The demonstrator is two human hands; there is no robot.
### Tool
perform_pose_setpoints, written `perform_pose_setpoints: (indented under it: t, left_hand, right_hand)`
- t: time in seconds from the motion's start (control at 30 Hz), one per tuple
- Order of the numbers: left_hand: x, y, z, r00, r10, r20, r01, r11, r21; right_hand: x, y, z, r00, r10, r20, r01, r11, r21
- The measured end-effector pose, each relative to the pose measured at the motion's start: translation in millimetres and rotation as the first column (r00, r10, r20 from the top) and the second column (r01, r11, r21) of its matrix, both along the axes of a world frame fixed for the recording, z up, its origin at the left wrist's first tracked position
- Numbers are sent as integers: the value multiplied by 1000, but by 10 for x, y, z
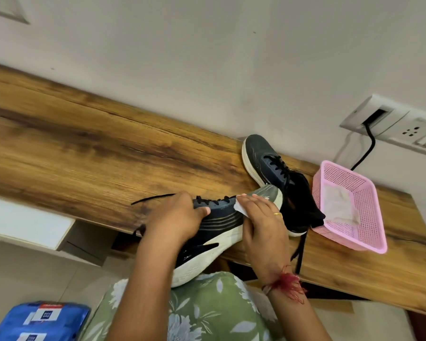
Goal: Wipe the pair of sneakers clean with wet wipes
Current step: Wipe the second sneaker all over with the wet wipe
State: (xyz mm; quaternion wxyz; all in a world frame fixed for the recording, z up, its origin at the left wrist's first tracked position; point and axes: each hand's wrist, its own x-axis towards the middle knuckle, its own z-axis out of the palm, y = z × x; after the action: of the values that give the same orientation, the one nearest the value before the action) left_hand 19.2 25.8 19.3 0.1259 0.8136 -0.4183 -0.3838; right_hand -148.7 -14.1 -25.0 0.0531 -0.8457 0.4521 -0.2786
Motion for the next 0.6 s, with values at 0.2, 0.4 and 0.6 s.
perform_pose_setpoints:
  t: [0.2,0.4,0.6]
  left_hand:
    - [-87,99,-42,870,144,-472,-250,953,-170]
    - [166,158,-84,606,151,-781,-286,957,-37]
    - [143,103,-169,528,169,-832,-321,947,-11]
  right_hand:
    - [-6,76,45,991,-66,118,55,995,87]
    - [-156,-94,408,751,-346,563,171,925,340]
    - [-144,-79,297,967,-205,149,177,967,184]
